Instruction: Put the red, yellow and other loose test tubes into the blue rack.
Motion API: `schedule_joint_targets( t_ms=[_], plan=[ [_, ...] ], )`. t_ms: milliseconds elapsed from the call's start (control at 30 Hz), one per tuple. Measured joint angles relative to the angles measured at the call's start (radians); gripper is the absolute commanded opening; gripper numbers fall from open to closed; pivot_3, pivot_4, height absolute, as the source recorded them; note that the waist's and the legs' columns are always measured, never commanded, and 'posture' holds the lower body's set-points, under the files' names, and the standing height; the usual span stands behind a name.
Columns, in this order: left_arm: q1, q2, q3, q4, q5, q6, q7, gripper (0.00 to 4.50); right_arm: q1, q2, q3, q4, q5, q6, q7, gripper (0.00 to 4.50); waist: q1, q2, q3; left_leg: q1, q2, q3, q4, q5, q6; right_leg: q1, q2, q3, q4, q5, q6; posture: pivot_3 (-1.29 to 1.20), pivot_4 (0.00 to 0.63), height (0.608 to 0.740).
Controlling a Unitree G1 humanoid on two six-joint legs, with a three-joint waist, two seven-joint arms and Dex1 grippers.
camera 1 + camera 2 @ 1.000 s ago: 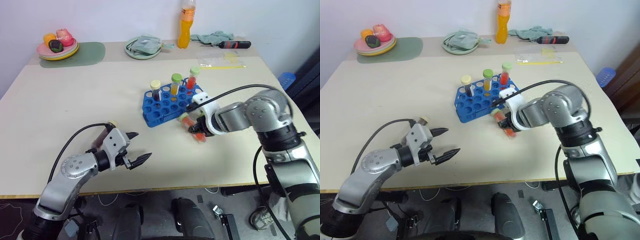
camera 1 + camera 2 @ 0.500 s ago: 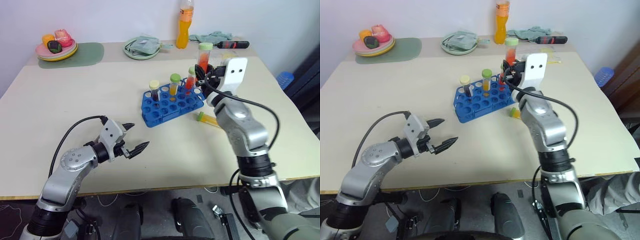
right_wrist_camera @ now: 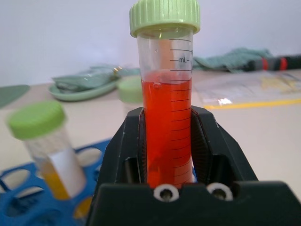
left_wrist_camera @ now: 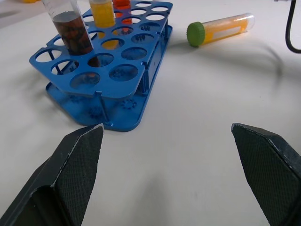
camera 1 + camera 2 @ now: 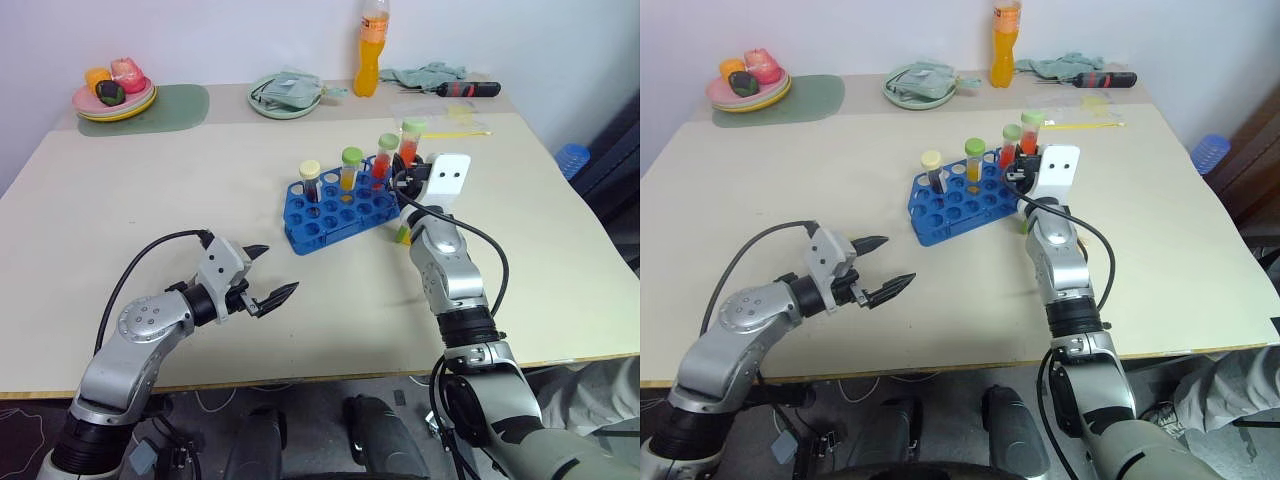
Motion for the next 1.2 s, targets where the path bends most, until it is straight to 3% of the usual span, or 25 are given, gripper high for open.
schedule_joint_targets(
  t_ms=[1200],
  plan=[
    [-0.004,0.028,0.006,-0.059,-0.034,0.046,0.006,4.50,-0.101,0.104,-0.080,0.507,-0.076,-0.524,0.070,0.85,-0.024,0.000,0.000,0.002,0.000,0.000,0.000,0.000,0.000,0.000,0.000,0.001,0.003,0.000,0.000,0.00,0.150,0.740]
  ],
)
